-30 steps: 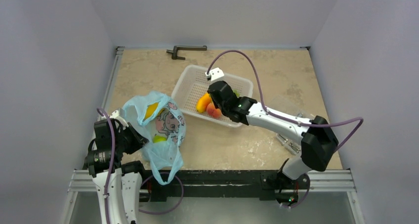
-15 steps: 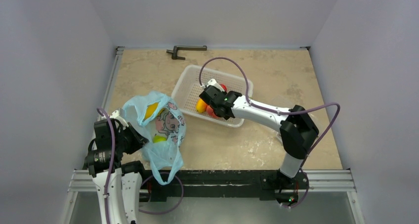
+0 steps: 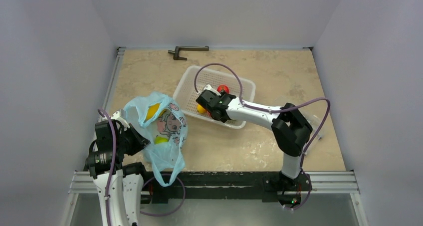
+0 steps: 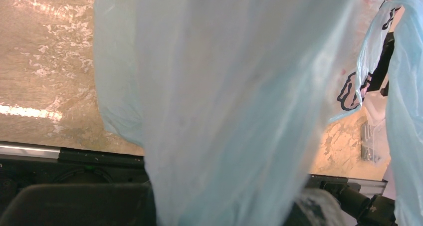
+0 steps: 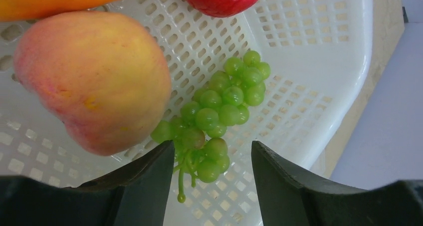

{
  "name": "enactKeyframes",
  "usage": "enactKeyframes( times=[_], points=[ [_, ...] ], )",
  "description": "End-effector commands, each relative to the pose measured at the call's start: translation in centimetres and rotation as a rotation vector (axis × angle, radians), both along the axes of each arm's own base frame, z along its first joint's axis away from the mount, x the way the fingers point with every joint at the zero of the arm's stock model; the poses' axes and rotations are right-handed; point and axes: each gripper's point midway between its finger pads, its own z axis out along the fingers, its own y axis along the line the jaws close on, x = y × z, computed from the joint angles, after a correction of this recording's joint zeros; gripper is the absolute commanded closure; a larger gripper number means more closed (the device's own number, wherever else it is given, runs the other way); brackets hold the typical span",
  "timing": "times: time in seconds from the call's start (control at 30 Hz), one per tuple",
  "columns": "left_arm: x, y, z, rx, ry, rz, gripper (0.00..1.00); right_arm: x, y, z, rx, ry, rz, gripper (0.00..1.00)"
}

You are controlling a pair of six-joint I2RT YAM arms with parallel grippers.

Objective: Take the fake fruits out of the plastic bag
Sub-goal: Place the fake fruit in the bin, then take out the fake fruit from the plastic bag.

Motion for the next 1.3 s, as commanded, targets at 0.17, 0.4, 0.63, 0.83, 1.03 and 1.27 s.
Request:
enactKeyframes(
  times=[0.17,0.4,0.63,0.83,1.03,1.27],
  points=[
    [0.6,0.0,0.1,-0.010,-0.010,0.002,1.00,-3.4,9.7,12.4,0.560,-0.107,0.275,0.40],
    [2.4,-2.0,2.4,-0.140,-0.070,-0.057,1.00,-15.1,18.3,20.1,1.151,0.110,0.913,0.37],
    [5.9,-2.3,9.3,-0.185,-0.183,-0.106,1.00,-16.1,22.0,19.0,1.268,0.273,0.920,0.56],
    [4.0,-2.6,8.6,-0.155,-0.166,-0.141,1.00,-14.6,24.6,15.6,1.229,0.353,0.832,0.64],
    [1.1,-2.8,1.6,-0.157,-0.006,-0.142,1.00,-12.6,25.8,12.0,1.120,0.359,0.745,0.64],
    [0.1,-2.7,0.2,-0.136,0.001,-0.123,1.00,-12.9,27.9,9.3,1.034,0.342,0.744,0.61]
  ],
)
